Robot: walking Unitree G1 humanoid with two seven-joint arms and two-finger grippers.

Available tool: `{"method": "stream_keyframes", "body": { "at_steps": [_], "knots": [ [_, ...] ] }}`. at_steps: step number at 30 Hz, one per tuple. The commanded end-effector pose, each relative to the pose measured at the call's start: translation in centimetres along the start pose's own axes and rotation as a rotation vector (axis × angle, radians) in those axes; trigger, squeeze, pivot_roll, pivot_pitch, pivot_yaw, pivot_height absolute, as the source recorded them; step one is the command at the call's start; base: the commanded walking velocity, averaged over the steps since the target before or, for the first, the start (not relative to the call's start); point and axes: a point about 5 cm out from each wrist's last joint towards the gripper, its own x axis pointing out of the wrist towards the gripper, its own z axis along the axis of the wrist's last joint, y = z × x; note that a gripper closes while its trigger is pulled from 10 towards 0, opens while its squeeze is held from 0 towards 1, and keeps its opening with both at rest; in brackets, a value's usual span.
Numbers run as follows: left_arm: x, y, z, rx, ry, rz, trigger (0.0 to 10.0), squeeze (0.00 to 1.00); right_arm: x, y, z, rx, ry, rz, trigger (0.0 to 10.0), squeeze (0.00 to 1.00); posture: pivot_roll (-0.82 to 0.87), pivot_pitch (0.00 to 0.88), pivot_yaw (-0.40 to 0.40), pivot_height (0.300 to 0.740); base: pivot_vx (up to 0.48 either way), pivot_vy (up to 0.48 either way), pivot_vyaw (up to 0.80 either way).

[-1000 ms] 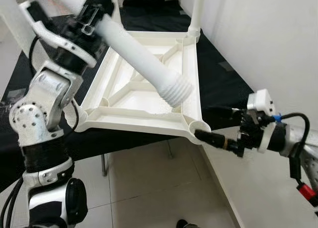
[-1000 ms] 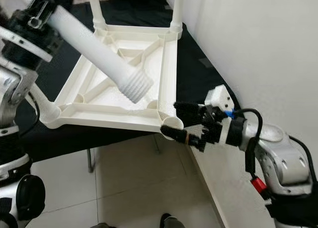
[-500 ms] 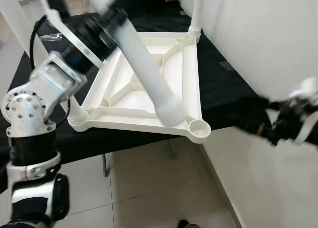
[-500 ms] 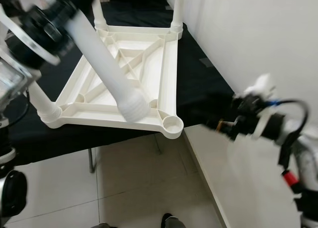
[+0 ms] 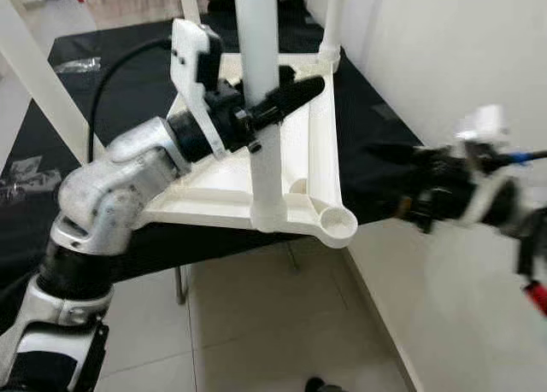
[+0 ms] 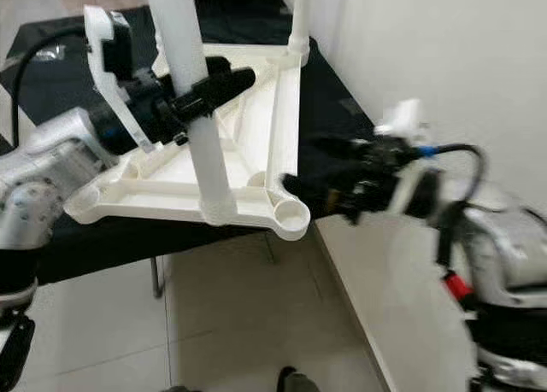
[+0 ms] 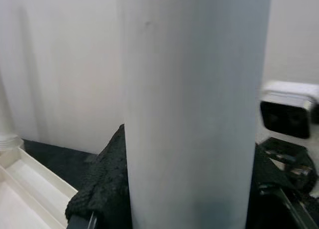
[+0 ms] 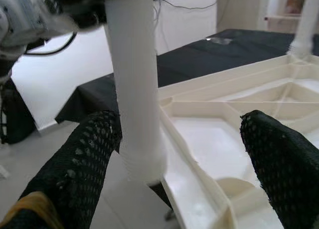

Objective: Building children table

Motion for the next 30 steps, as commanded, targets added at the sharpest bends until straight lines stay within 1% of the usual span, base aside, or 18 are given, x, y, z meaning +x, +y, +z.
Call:
{"method": "stream_keyframes", "body": {
  "at_steps": [1, 2, 3, 4, 7, 10, 12, 13, 16, 17, 19, 20, 21, 22, 23, 24, 26, 30],
  "knots": [
    [0.1, -0.7, 0.2, 0.038, -0.020, -0.028, 0.0, 0.00, 0.5, 0.5, 0.2, -0.003, -0.001, 0.015, 10.0, 0.00, -0.05, 0.201, 0.034, 0.740, 0.000, 0.000, 0.00],
    [0.2, -1.2, 0.0, 0.040, -0.042, -0.053, 0.0, 0.00, 1.2, 0.8, 0.2, 0.017, -0.023, 0.027, 10.0, 0.00, -0.05, 0.203, 0.034, 0.740, 0.000, 0.000, 0.00],
    [0.2, -1.7, -0.4, 0.014, -0.070, -0.066, 0.0, 0.00, 2.2, 1.3, 0.1, 0.043, -0.040, 0.061, 10.0, 0.00, -0.05, 0.204, 0.030, 0.740, 0.000, 0.000, 0.00],
    [0.1, -1.8, -0.6, 0.006, -0.080, -0.070, 0.0, 0.00, 2.5, 1.6, -0.1, 0.047, -0.039, 0.073, 10.0, 0.00, -0.05, 0.204, 0.030, 0.740, 0.000, 0.000, 0.00],
    [-0.1, -1.9, -0.7, -0.013, -0.102, -0.065, 0.0, 0.00, 2.9, 1.9, -0.2, 0.052, -0.044, 0.085, 10.0, 0.00, -0.05, 0.205, 0.029, 0.740, 0.000, 0.000, 0.00],
    [-0.6, -2.0, -0.7, -0.055, -0.146, -0.095, 0.0, 0.00, 3.2, 2.2, -0.2, 0.067, -0.049, 0.097, 10.0, 0.00, -0.05, 0.208, 0.025, 0.740, 0.000, 0.000, 0.00],
    [-0.7, -2.0, -0.6, -0.056, -0.159, -0.104, 0.0, 0.00, 3.3, 2.3, -0.3, 0.071, -0.044, 0.101, 10.0, 0.00, -0.05, 0.208, 0.025, 0.740, 0.000, 0.000, 0.00],
    [-0.9, -2.2, -0.6, -0.049, -0.169, -0.134, 0.0, 0.00, 3.3, 2.5, -0.4, 0.074, -0.033, 0.114, 10.0, 0.00, -0.05, 0.209, 0.025, 0.740, 0.000, 0.000, 0.00],
    [-1.3, -2.3, -0.7, -0.034, -0.163, -0.188, 0.0, 0.00, 3.6, 3.2, -0.8, 0.091, -0.018, 0.143, 10.0, 0.00, -0.05, 0.209, 0.023, 0.740, 0.000, 0.000, 0.00],
    [-1.5, -2.3, -0.9, -0.023, -0.149, -0.206, 0.0, 0.00, 3.9, 3.6, -0.9, 0.099, -0.016, 0.162, 10.0, 0.00, -0.05, 0.209, 0.024, 0.740, 0.000, 0.000, 0.00],
    [-1.5, -2.3, -1.1, -0.029, -0.138, -0.228, 0.0, 0.00, 4.5, 4.1, -1.1, 0.106, -0.020, 0.176, 10.0, 0.00, -0.06, 0.210, 0.027, 0.740, 0.000, 0.000, 0.00],
    [-1.5, -2.3, -1.1, -0.029, -0.138, -0.228, 0.0, 0.00, 4.5, 4.1, -1.1, 0.106, -0.020, 0.176, 10.0, 0.00, -0.06, 0.210, 0.027, 0.740, 0.000, 0.000, 0.00],
    [-1.4, -2.4, -1.1, -0.033, -0.140, -0.235, 0.0, 0.00, 5.1, 4.3, -1.2, 0.112, -0.024, 0.171, 10.0, 0.00, -0.06, 0.210, 0.027, 0.740, 0.000, 0.000, 0.00],
    [-1.4, -2.4, -1.1, -0.033, -0.140, -0.235, 0.0, 0.00, 5.1, 4.3, -1.2, 0.112, -0.024, 0.171, 10.0, 0.00, -0.06, 0.210, 0.027, 0.740, 0.000, 0.000, 0.00],
    [-1.3, -2.5, -1.2, -0.036, -0.141, -0.247, 0.0, 0.00, 5.7, 4.6, -1.3, 0.114, -0.029, 0.170, 10.0, 0.00, -0.06, 0.210, 0.027, 0.740, 0.000, 0.000, 0.00],
    [-1.3, -2.5, -1.2, -0.036, -0.141, -0.247, 0.0, 0.00, 5.7, 4.6, -1.3, 0.114, -0.029, 0.170, 10.0, 0.00, -0.06, 0.210, 0.027, 0.740, 0.000, 0.000, 0.00],
    [-1.1, -2.7, -1.2, -0.041, -0.147, -0.260, 0.0, 0.00, 6.6, 5.1, -1.5, 0.122, -0.034, 0.181, 10.0, 0.00, -0.06, 0.211, 0.031, 0.740, 0.000, 0.000, 0.00],
    [-1.0, -2.7, -1.1, -0.046, -0.155, -0.264, 0.0, 0.00, 7.1, 5.6, -1.7, 0.134, -0.032, 0.198, 10.0, 0.00, -0.06, 0.211, 0.031, 0.740, 0.000, 0.000, 0.00]
  ]
}}
